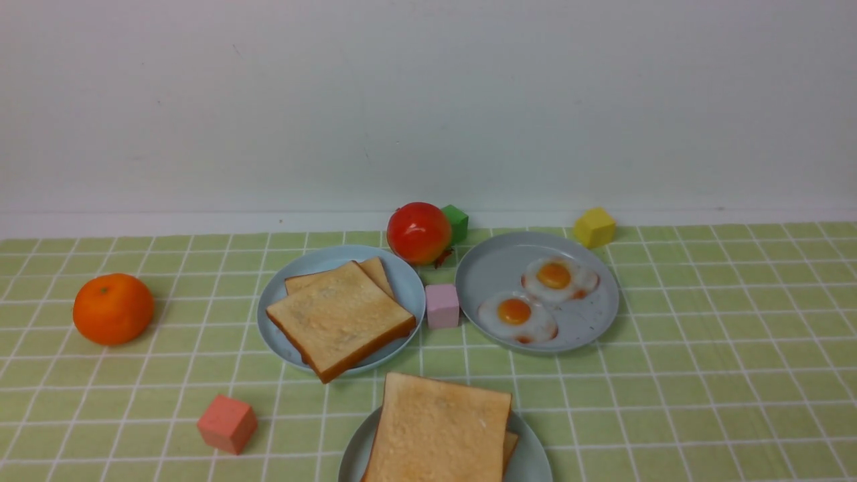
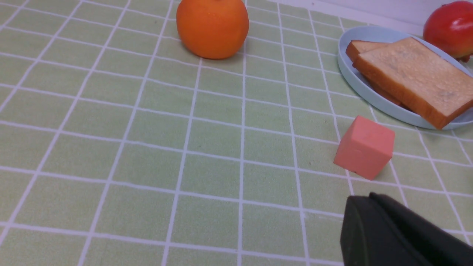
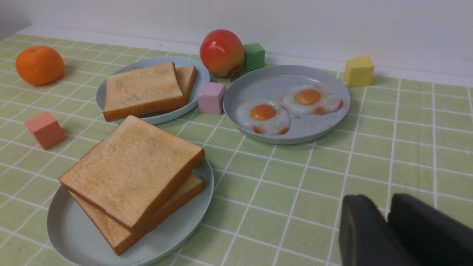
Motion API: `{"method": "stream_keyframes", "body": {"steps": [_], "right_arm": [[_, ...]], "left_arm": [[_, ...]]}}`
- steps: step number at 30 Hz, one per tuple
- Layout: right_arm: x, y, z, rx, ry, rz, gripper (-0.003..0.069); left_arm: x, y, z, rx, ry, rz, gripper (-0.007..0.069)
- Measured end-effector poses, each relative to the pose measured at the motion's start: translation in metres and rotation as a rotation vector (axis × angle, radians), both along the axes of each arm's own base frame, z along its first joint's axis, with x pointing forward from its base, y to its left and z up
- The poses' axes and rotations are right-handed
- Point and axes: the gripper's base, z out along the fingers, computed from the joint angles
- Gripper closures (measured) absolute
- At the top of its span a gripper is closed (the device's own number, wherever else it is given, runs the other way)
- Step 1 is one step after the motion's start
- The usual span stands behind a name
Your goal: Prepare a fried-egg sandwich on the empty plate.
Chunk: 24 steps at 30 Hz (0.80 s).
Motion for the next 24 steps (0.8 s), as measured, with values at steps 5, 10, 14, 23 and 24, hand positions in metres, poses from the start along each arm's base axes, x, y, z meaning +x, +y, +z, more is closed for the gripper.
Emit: {"method": "stream_keyframes", "body": {"steps": [5, 10, 14, 23, 24], "right_arm": [[0.0, 0.0, 0.0, 0.0, 0.0, 0.0, 0.0519], [0.0, 0.001, -0.002, 0.007, 0.007, 0.003, 0.0514], [0.001, 0.003, -0.007, 0.068, 0.036, -0.01, 0.051], [0.0, -0.006, -0.033, 0.126, -0.009, -0.174, 0.0503], [0.0, -0.007, -0.041, 0.119, -0.003, -0.199, 0.0503]], "left_arm": [[0.0, 0.0, 0.0, 0.0, -0.001, 0.0, 0.0626], [0.0, 0.0, 0.0, 0.0, -0.001, 0.0, 0.0622], [0.0, 0.0, 0.0, 0.0, -0.001, 0.0, 0.0618], [0.0, 0.0, 0.0, 0.0, -0.001, 0.0, 0.0608], [0.0, 0.0, 0.0, 0.0, -0.001, 0.0, 0.0608]]}}
